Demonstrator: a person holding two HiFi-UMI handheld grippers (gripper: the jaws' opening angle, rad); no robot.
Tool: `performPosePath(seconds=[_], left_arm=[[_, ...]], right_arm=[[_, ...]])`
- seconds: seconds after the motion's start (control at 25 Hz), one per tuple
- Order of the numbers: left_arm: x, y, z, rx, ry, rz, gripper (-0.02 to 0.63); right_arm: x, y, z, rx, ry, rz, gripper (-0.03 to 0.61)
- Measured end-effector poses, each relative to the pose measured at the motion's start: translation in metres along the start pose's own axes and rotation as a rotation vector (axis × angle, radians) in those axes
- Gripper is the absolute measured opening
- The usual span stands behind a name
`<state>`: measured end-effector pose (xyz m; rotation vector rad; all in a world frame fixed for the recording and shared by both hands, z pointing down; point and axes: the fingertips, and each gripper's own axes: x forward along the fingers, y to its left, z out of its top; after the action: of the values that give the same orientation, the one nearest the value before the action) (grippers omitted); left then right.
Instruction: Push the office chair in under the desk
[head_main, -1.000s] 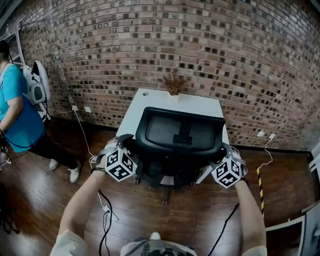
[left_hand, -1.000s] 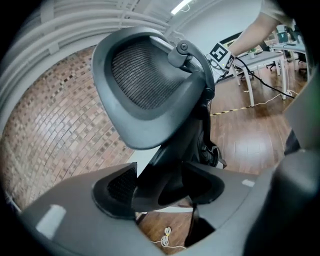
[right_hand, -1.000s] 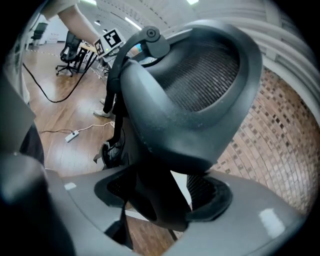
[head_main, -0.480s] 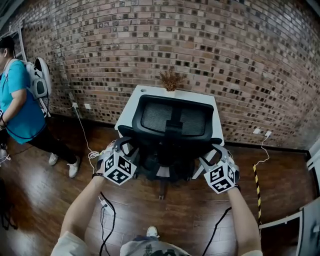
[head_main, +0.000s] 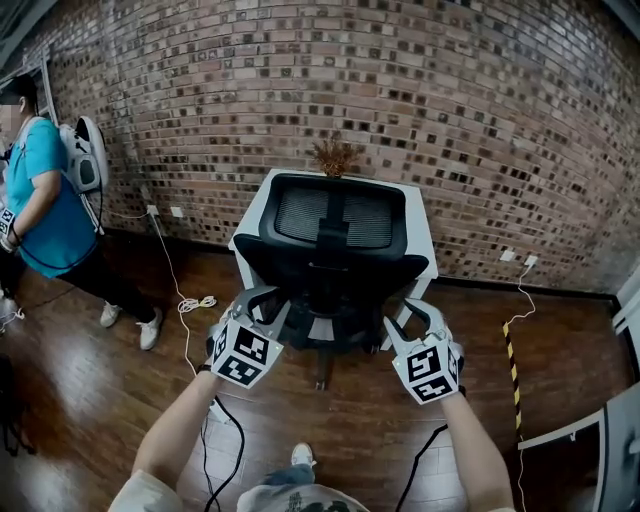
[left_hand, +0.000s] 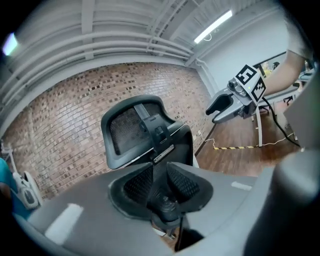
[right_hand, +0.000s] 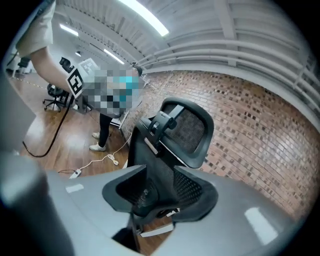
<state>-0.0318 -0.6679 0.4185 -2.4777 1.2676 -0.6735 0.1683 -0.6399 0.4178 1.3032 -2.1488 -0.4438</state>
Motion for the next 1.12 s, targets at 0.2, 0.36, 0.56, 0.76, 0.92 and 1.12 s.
performPosePath(seconds=[0.2,0.36,0.56,0.76,0.92,1.12], left_arm=[[-0.035,-0.026,0.031,-0.096,-0.096,0.004,0.075],[-0.059,-0.051,0.051,-0.164,-0.169,0.015,0.042],[-0.084,-0.084,0.074,-0.315,-0.250,-0.012,0.021],[-0.110,-0.117,0.083,-0.415,-0.299,-0.029,0.017],[-0.126,-0.135,0.090,-0.455,-0.323,-0.037,0.017],[-0.139,-0.154,0.089,-0.496,-0.328,-0.040,0.017]], right_arm=[[-0.030,0.021,0.027,0.065,-0.089,-0.002,0.118],[-0.054,0.035,0.042,0.173,-0.157,-0.003,0.081],[-0.085,0.051,0.061,0.339,-0.258,-0.003,0.022],[-0.115,0.076,0.070,0.417,-0.323,0.027,0.002],[-0.136,0.088,0.073,0.459,-0.348,0.059,0.002],[-0.153,0.098,0.071,0.485,-0.366,0.065,0.002]])
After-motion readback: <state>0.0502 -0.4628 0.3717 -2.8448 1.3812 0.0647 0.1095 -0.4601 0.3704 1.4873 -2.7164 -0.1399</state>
